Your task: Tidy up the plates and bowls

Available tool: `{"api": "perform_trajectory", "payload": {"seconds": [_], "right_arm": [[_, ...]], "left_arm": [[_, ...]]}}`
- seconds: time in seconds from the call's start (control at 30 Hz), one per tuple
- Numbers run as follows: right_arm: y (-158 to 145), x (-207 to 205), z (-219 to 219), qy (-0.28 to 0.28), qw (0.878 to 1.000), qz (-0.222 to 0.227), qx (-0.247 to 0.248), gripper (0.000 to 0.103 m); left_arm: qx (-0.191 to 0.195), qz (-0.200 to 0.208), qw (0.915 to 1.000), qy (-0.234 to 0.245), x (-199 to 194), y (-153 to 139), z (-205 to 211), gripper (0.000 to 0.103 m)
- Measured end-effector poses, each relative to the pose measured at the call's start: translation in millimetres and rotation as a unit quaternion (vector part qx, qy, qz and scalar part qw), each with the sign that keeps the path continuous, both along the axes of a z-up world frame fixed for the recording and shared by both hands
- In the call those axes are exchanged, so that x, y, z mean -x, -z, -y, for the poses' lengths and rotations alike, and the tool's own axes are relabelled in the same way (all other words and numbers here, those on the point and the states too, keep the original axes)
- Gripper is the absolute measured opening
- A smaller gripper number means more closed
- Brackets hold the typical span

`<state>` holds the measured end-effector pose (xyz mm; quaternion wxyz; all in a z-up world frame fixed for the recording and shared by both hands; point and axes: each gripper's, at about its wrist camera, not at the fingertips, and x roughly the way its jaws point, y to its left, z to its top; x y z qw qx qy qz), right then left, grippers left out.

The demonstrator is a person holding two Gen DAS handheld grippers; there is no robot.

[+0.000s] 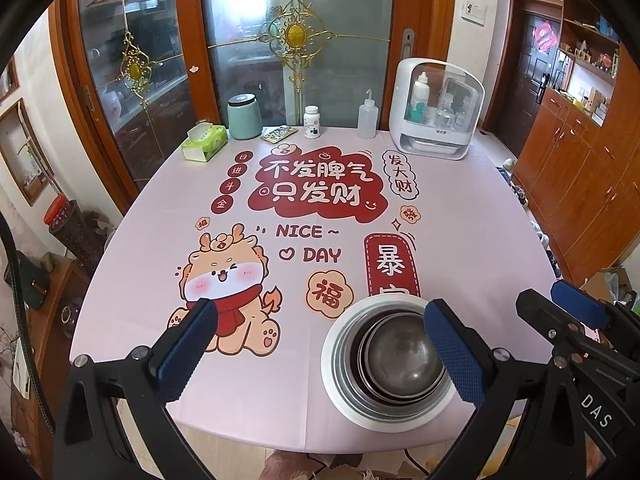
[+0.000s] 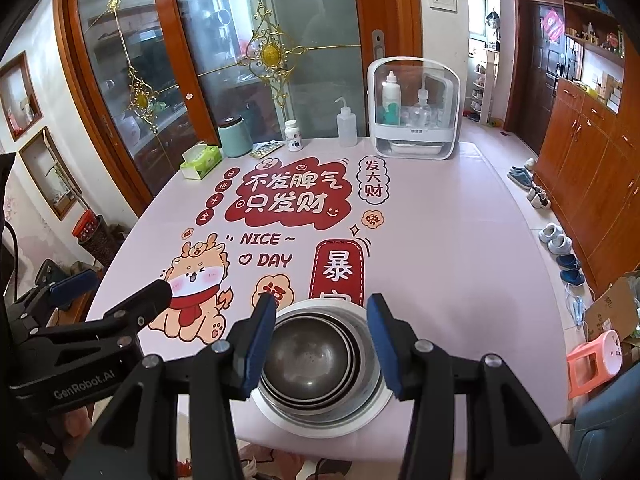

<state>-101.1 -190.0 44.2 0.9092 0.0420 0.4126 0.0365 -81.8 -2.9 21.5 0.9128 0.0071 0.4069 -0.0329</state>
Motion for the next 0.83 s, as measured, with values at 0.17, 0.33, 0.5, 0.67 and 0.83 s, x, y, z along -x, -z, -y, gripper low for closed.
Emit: {"api": "perform_trajectory", "payload": {"seconds": [0.17,0.33,0.5,0.67,0.83], "right_arm": [[0.9,1.4,-2.5,0.000,1.000,-0.003,-0.002,0.048],[1.0,1.1,-2.4,0.000,1.000,-0.002,-0.001,0.048],[1.9,2.0,-3.7,0.001,1.000,-0.003,-0.001,0.048],[2.3,2.6,-3.8,0.001,1.000,-0.003,-0.002,0.048],[3.1,2.8,-5.1,0.001,1.000,-0.004,-0.002,0.048]], "left_arm": [[0.000,0.000,1.0000,0.000,0.1,-0.1,-0.1,0.102],[0.000,0.001,1.0000,0.000,0.5,0.4,-0.2,0.102],[-0.001,0.001,1.0000,0.001,1.1,-0.1,-1.1,0.102],[-0.002,0.002,1.0000,0.002,1.6,-1.6,-5.2,0.102],[-0.001,0.002,1.0000,0.003,2.2,-1.3,-7.7,0.102]]}}
